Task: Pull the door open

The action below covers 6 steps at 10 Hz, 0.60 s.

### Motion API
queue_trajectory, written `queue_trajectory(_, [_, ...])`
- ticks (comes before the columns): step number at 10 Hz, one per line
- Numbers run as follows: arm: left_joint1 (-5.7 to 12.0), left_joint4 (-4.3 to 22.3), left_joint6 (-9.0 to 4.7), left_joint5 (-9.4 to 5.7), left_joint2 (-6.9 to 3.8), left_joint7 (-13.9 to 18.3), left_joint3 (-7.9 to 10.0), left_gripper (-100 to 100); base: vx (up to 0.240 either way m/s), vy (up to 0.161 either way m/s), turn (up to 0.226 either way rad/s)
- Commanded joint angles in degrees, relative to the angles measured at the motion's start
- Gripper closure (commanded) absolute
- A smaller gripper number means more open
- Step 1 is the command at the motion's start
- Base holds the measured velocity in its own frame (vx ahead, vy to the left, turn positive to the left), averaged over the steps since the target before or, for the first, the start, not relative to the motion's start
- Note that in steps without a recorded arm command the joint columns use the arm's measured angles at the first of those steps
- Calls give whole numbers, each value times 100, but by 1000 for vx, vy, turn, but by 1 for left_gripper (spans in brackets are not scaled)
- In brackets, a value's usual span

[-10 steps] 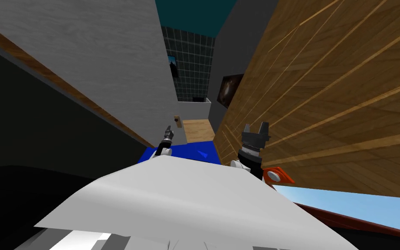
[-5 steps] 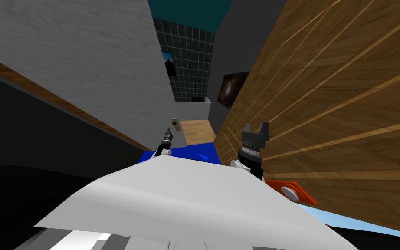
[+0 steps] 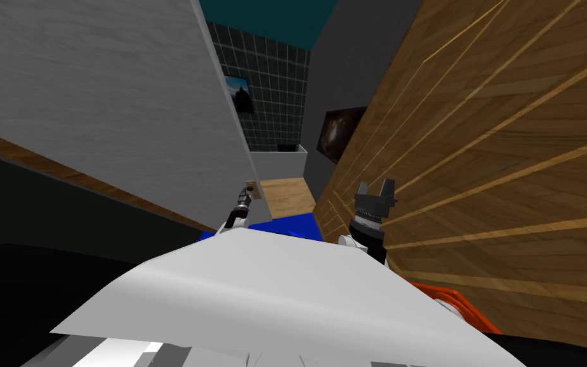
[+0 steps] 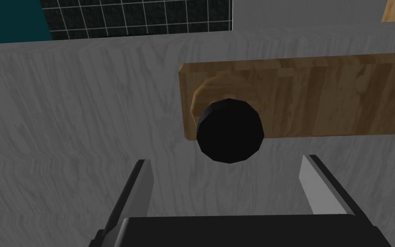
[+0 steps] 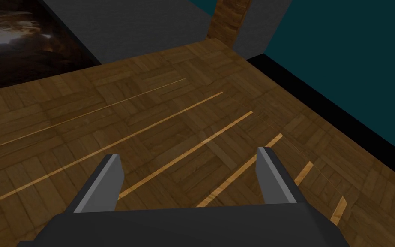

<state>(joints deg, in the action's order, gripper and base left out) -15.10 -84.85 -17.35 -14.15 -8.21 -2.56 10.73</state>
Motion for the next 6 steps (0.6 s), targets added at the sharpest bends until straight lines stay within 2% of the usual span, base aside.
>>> queue_trajectory(1, [19, 46, 14, -31, -68, 54, 76, -100, 190, 5, -72])
queue_trajectory(2, [41, 87, 14, -46, -103, 77, 113, -100, 207, 44, -50])
queue_trajectory(3, [40, 80, 0, -32, -69, 52, 87, -100, 95, 30, -11])
queue_trajectory(4, [40, 80, 0, -32, -69, 52, 87, 100, -12, -6, 9])
queue_trajectory(6, [40, 80, 0, -32, -69, 52, 87, 100, -30, -8, -4])
